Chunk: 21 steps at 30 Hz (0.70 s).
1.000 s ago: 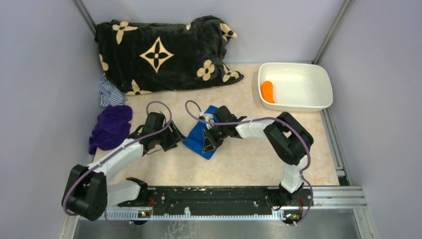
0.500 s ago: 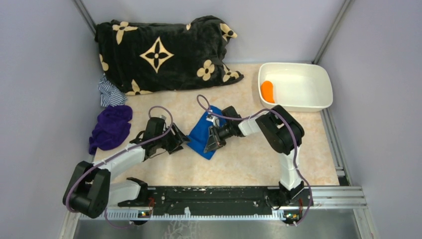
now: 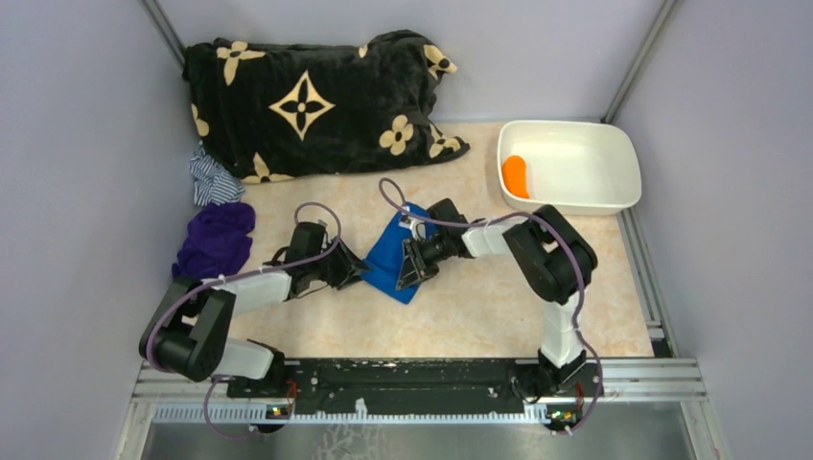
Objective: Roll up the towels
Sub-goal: Roll the towel at the center of the board.
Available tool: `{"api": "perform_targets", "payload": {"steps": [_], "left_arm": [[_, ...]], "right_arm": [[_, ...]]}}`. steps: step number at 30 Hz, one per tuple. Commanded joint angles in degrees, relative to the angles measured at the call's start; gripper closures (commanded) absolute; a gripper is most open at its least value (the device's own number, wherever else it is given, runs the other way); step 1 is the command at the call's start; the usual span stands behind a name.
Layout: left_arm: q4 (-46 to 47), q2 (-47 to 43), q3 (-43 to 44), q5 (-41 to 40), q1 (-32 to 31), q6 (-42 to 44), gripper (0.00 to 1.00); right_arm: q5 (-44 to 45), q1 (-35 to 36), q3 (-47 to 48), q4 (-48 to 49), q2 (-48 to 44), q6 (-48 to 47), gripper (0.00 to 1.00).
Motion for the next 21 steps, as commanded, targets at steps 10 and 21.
{"api": "perform_targets", "payload": {"steps": [10, 21], "left_arm": [[-6.2, 3.3, 0.3, -4.4, 0.2, 1.7, 0.55], [-7.2, 2.9, 0.5, -4.4, 0.2, 2.1, 0.55]], "right_arm": [[48.2, 16.6, -0.3, -11.0, -25.5, -23.6, 0.48], [70.4, 31.4, 0.2, -7.5, -20.1, -31.0, 0.45]]}}
